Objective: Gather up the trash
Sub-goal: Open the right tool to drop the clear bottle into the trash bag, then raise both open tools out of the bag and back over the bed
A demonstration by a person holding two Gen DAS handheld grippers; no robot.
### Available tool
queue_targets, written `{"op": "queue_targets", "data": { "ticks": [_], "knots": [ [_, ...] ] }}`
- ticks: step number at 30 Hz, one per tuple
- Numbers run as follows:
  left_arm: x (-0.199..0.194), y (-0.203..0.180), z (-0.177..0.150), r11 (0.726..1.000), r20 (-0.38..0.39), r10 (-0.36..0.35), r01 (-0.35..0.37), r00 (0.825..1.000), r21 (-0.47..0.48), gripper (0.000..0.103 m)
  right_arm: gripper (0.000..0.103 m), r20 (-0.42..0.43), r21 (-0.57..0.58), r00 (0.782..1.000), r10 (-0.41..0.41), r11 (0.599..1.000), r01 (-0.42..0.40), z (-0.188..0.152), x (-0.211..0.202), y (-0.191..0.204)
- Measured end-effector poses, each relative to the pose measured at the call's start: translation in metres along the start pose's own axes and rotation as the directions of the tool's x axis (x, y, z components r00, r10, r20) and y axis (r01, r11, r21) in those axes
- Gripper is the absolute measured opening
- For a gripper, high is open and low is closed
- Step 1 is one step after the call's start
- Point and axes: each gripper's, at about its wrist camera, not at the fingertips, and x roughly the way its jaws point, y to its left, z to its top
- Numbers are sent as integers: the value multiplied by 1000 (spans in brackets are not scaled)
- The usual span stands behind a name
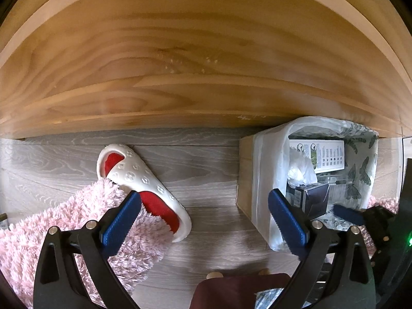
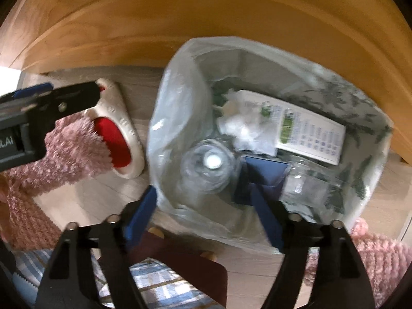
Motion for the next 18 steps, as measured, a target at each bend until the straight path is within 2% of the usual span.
{"op": "queue_targets", "data": {
  "ticks": [1,2,7,18],
  "knots": [
    [0,0,0,1000,0,-2,2,1000,1,95,85,7,19,1000,-22,1000,22,-1,-3,-4],
    [-1,0,0,1000,1,-4,4,1000,2,95,88,18,37,999,-37,999,36,-1,-5,-9],
    [-5,-4,2,1000,16,-8,7,1000,19,95,93,52,105,997,-61,993,55,-4,-14,-28],
    [-16,-17,1,997,57,-53,49,997,66,95,93,94,140,991,-99,986,86,-6,-28,-34]
  ]
}}
